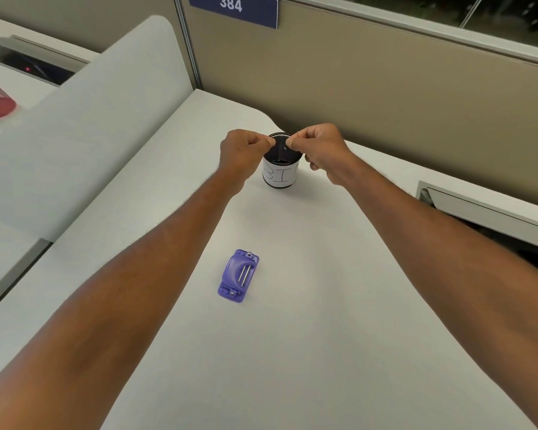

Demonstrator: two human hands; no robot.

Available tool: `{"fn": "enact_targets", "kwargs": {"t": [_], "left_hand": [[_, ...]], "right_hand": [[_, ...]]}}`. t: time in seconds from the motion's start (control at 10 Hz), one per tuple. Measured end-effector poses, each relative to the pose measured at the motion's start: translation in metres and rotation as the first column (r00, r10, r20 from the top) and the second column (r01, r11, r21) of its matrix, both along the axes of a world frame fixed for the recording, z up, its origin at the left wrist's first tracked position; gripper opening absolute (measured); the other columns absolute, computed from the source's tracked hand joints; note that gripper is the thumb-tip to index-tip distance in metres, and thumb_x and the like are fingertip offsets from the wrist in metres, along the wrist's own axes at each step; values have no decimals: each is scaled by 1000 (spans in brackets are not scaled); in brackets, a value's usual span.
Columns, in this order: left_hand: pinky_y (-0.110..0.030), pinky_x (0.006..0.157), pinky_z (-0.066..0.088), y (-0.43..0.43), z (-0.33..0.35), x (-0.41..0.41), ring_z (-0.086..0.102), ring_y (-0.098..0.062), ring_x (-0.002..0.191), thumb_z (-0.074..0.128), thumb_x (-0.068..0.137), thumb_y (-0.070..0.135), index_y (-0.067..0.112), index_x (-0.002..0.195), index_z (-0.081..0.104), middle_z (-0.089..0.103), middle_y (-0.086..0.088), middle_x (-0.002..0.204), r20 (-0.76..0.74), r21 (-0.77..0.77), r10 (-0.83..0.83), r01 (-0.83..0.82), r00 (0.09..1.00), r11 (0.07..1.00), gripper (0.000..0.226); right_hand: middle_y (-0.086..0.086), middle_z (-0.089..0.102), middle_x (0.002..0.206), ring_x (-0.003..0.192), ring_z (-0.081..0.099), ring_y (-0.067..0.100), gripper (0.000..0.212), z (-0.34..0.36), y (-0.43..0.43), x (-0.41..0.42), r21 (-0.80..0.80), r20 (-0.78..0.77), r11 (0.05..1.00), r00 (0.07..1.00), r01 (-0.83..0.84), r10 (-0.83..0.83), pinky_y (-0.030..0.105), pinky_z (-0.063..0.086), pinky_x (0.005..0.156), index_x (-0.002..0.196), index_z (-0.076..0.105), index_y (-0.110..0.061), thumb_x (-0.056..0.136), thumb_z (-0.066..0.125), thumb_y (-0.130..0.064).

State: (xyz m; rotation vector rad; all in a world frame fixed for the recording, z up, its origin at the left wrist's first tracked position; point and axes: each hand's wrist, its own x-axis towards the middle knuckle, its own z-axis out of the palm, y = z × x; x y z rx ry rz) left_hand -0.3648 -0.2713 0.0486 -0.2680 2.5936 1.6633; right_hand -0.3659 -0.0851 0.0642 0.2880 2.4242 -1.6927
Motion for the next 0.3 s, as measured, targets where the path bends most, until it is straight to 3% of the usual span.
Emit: {"fn": "enact_targets", "kwargs": {"t": [0.1, 0.2, 0.3], "left_hand": [[-7, 41, 34, 0, 1, 2, 50, 4, 40, 77, 99, 26, 13, 100, 88, 62, 18, 61, 2, -4, 6, -6, 1000, 1000, 17], [-13, 51, 41, 0, 1, 3, 52, 2, 56, 75, 100, 24, 16, 106, 88, 65, 17, 68, -1, 0, -5, 5, 1000, 1000, 17], [-17, 57, 41, 2, 3, 7, 53, 0, 60, 71, 98, 20, 19, 108, 87, 65, 17, 72, -9, 4, 10, -10, 1000, 1000, 19]], "right_hand": [[-4, 61, 68, 51, 41, 11, 8, 0, -1, 1, 11, -9, 1000, 1000, -5, 5, 23, 32, 48, 93, 81, -11, 96, 74, -12], [-6, 62, 67, 45, 39, 7, 19, -2, 0, 2, 19, -41, 1000, 999, 6, -5, 21, 30, 45, 103, 84, -10, 95, 67, -4], [-8, 63, 71, 40, 45, -3, 18, 0, 0, 6, 18, -87, 1000, 996, 17, -16, 14, 35, 43, 105, 83, -9, 95, 70, -3]]}}
